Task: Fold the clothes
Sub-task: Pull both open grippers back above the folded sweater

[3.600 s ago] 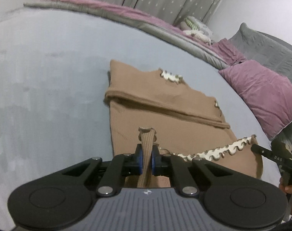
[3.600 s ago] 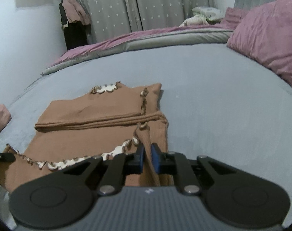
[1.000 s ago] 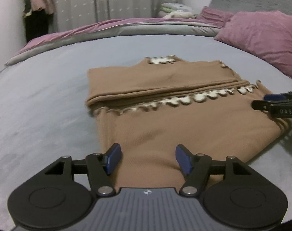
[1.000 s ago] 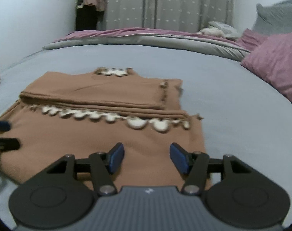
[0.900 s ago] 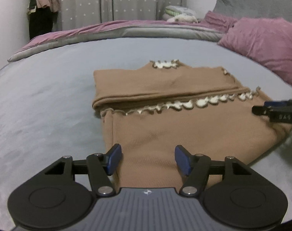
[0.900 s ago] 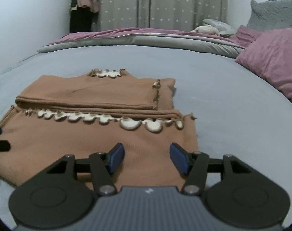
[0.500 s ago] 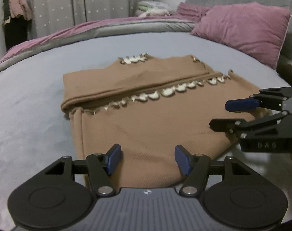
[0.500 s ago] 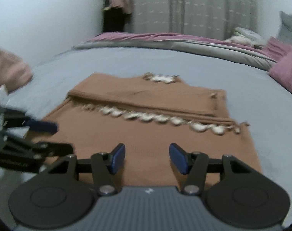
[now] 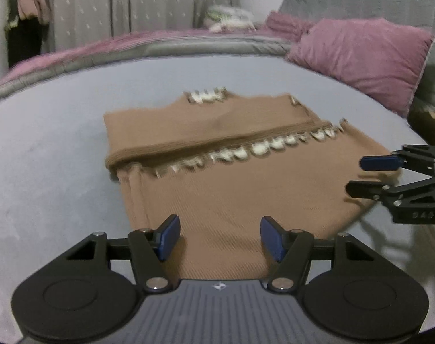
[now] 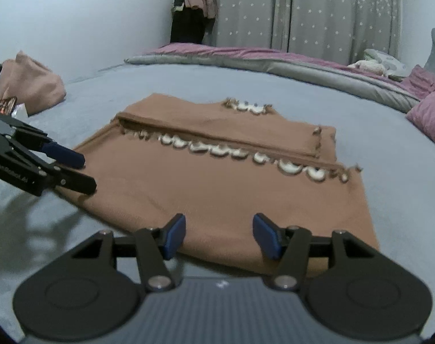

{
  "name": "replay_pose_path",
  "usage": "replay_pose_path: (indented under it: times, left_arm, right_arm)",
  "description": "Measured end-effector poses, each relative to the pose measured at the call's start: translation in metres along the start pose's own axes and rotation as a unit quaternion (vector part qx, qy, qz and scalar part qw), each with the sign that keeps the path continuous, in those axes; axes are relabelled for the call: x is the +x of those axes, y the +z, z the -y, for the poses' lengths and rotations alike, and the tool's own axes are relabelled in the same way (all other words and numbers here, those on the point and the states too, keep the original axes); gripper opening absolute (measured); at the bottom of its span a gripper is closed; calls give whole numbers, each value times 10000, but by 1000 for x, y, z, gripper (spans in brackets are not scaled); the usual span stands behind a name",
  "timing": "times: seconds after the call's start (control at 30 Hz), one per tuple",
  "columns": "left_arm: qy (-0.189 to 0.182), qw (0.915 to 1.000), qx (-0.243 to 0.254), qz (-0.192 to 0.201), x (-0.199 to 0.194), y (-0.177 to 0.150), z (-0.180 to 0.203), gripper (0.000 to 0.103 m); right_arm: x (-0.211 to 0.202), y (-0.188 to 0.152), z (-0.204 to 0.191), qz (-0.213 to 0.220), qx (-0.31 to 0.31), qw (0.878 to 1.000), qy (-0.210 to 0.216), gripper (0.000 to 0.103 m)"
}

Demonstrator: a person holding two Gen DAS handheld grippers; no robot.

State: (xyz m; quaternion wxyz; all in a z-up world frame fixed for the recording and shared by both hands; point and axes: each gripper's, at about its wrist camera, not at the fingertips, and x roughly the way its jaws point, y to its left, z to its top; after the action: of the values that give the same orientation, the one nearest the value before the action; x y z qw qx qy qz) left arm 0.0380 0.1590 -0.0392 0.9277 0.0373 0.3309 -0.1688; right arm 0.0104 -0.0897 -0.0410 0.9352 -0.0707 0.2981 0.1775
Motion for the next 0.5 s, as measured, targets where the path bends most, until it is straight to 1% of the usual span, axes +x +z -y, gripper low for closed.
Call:
replay_pose_path:
  times: [0.07, 0.2, 0.33, 0.5]
  left_arm:
    - [104, 9999, -49, 54, 4, 1, -4, 63]
    - [207, 9997, 4, -87, 13, -3, -8, 63]
    - [231, 9995, 101, -178, 15, -7, -10, 63]
    - [198, 9995, -27, -251, 12, -6, -13, 62]
  right_arm:
    - [1, 5, 6, 56, 76, 9999, -112, 55]
    - [2, 14, 17, 167, 229, 9990, -335, 55]
    - [12, 6, 36, -20, 377, 9977, -561, 56]
    - [4, 4, 48, 36, 498, 9975, -506, 56]
